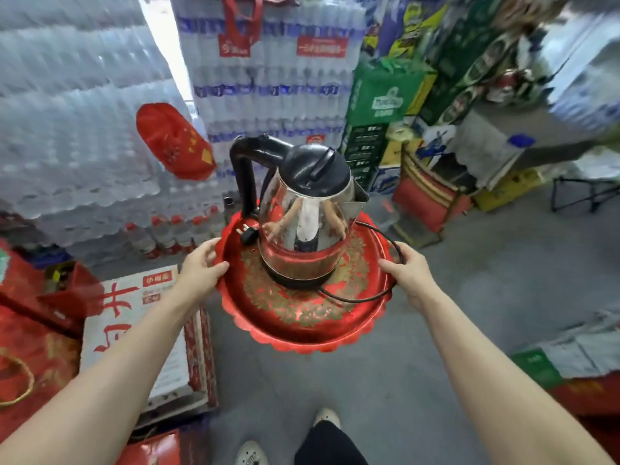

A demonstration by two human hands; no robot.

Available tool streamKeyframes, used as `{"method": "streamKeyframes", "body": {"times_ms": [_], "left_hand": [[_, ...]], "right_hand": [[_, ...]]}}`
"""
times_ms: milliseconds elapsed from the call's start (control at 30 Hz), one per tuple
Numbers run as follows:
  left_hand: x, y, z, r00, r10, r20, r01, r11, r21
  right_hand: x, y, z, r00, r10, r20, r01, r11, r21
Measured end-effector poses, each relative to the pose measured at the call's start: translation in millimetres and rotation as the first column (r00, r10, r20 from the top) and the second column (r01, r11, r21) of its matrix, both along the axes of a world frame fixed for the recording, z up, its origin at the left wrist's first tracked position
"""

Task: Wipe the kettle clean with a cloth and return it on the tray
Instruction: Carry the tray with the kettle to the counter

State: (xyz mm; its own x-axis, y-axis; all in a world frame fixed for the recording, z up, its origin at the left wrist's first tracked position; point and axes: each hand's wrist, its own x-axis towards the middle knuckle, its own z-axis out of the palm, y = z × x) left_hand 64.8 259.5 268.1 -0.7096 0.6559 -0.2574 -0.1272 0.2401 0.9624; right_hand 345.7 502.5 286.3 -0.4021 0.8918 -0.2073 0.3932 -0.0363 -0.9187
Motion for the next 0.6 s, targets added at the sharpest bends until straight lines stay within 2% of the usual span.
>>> {"method": "streamKeyframes", "body": {"times_ms": [233, 600], "left_hand": [[37.2, 110.8, 32.9, 0.968, -0.206, -0.142, 0.207, 0.978, -0.008], [136.9, 292.9, 57.8, 0.935, -0.332, -0.124, 0.337, 0.941, 0.016]], "right_hand": [[84.9, 57.9, 19.8, 0.983, -0.183, -0.016, 0.184, 0.983, 0.020], [203.0, 173.1, 51.0, 0.921, -0.389, -0.016, 0.389, 0.920, 0.051]]}}
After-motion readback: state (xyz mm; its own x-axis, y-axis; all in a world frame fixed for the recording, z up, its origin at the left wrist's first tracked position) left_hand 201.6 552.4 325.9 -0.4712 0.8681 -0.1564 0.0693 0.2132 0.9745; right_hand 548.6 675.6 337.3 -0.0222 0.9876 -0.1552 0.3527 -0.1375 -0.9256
